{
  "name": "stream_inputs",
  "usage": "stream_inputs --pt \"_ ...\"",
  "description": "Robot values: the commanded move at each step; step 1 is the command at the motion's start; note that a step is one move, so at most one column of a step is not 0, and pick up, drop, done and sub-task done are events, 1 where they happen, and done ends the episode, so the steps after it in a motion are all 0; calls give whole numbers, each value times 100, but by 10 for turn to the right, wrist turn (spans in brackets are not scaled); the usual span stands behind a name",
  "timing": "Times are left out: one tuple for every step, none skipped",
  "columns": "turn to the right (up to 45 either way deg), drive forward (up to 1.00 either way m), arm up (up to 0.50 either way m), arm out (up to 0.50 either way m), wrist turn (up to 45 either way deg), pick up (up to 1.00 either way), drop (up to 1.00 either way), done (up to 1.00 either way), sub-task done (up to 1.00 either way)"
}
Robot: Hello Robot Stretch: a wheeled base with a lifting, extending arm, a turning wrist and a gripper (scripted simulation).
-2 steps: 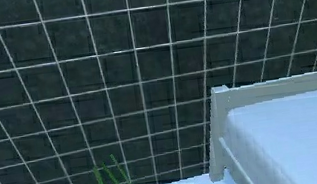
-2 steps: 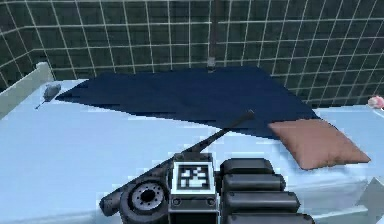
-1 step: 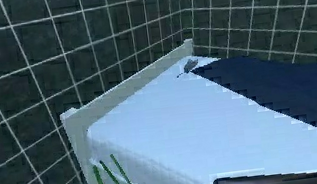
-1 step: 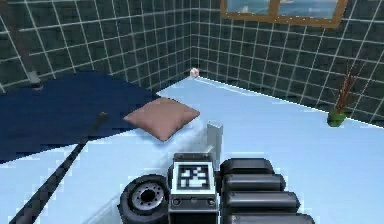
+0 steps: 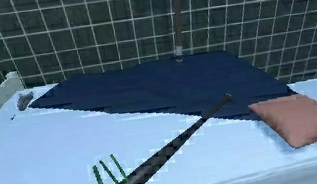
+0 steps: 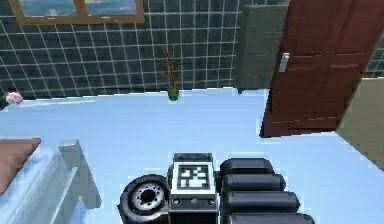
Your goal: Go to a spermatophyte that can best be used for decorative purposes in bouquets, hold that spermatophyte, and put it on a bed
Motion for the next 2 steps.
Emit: stream_inputs --pt "420 0 0 0 0 0 0 0 0" --pt "0 30 0 0 0 0 0 0 0"
